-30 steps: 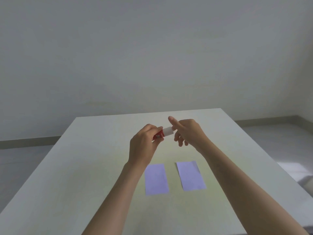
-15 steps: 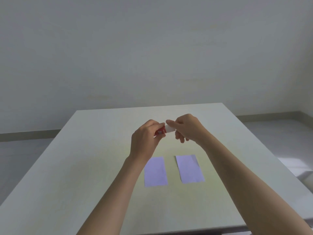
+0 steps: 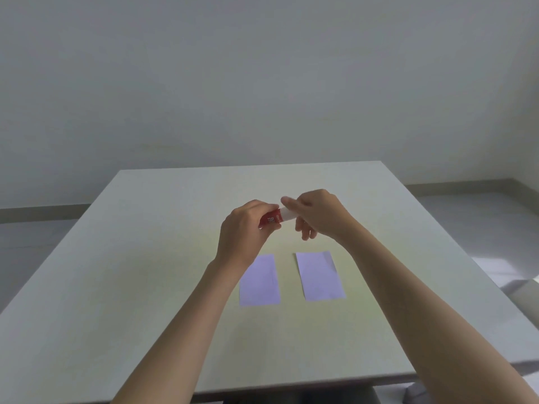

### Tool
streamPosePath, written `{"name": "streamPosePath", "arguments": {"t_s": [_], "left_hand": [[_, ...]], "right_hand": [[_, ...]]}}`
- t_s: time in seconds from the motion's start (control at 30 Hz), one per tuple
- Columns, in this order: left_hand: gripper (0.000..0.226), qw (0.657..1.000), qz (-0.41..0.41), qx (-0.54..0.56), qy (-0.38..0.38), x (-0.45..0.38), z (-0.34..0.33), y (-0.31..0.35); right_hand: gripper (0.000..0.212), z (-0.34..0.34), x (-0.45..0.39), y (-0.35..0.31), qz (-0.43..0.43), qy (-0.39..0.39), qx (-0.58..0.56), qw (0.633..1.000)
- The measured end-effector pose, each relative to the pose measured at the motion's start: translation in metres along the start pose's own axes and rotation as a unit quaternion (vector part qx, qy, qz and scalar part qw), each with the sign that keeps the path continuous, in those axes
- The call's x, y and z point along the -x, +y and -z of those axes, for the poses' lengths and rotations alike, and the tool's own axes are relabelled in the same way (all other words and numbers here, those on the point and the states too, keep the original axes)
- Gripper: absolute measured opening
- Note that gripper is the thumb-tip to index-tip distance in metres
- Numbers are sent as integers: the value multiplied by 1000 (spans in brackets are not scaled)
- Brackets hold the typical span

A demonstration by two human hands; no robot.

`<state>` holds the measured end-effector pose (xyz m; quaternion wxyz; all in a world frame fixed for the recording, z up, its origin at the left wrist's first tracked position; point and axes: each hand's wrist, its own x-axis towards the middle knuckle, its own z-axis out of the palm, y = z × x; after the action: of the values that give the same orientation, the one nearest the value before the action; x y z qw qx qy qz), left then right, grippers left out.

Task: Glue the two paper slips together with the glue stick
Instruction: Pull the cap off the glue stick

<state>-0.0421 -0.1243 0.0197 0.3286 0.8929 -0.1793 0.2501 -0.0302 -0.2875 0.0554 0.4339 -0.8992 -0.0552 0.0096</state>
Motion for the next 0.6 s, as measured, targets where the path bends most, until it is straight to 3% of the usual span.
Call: {"name": "streamPosePath", "arguments": {"t_s": [0.17,0.27,0.37,0.53,0.6], "left_hand": [[28,999,13,30,-1,1,-2,-4],[24,999,28,46,-9,3,-3,-8],[19,997,53,48,-3,7,-1,-15],[12,989,105,98,29,15,4,-23],[11,985,120,115,48,19,5,-24]], "right_hand": [[9,4,-1,6,41,-8,-40,998],[13,12,1,12,59,-15,-102,993],[18,25,-1,24,47,32,-134,989],[19,37,-15,71,-42,174,-13,984],[19,36,-18,93,-84,190,42,977]]}}
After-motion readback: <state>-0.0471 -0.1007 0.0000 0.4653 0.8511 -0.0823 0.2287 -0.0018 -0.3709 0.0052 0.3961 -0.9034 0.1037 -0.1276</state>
